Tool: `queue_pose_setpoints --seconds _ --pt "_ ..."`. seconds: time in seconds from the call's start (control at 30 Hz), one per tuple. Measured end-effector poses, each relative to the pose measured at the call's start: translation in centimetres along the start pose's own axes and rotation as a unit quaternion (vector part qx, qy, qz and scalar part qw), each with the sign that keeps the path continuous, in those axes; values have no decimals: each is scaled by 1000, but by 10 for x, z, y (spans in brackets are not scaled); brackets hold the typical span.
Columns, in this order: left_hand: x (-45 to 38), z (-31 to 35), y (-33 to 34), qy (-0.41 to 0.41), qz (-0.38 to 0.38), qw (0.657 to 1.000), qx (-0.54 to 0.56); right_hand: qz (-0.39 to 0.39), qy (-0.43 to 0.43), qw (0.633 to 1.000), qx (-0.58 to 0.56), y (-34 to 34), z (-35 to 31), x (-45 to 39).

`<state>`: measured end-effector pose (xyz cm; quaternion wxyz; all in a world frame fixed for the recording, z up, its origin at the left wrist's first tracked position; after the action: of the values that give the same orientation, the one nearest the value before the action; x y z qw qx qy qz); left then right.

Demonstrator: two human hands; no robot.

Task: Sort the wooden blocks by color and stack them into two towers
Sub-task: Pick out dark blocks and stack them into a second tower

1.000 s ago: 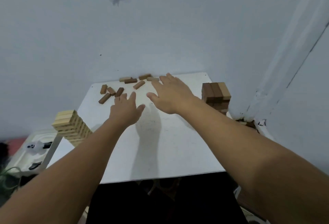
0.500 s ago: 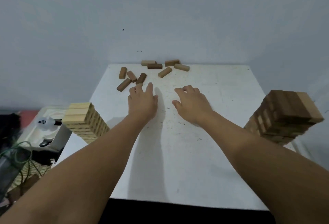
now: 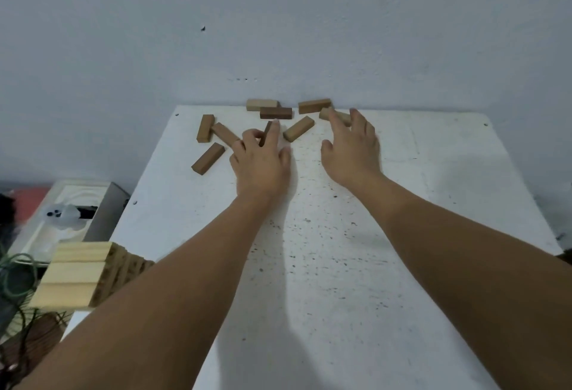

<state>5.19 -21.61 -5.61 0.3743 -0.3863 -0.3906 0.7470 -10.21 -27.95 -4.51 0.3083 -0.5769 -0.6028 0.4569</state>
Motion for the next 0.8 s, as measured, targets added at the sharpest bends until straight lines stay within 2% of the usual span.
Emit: queue_pose_setpoints --seconds 0.13,0.27,0.37,0.53,0.7,0.8 --pt "-4 2 10 44 -10 999 -23 0 -3 1000 17 11 5 -13" --pt "-3 1 11 58 7 998 -27 81 -19 996 -9 16 5 -5" --pt "-4 1 10 49 11 999 5 110 -6 993 -38 14 1 3" --pt "1 8 7 25 25 998 43 100 7 992 -78 11 -6 19" --pt "14 23 -5 19 -15 999 36 45 27 996 -77 3 -5 32" --pt "26 27 -15 25 -26 999 14 44 23 996 -80 0 -5 51"
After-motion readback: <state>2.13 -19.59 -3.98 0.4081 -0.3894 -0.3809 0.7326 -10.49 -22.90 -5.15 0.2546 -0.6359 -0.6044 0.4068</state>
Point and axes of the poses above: each hand's wrist, its own x-axis away from the middle knuckle, its own y-axis out of the palm, z = x × y, the point moved 2 cm from there along -x, towards the middle knuckle, and after that the axes turned 6 degrees about z, right-handed, at the moved point
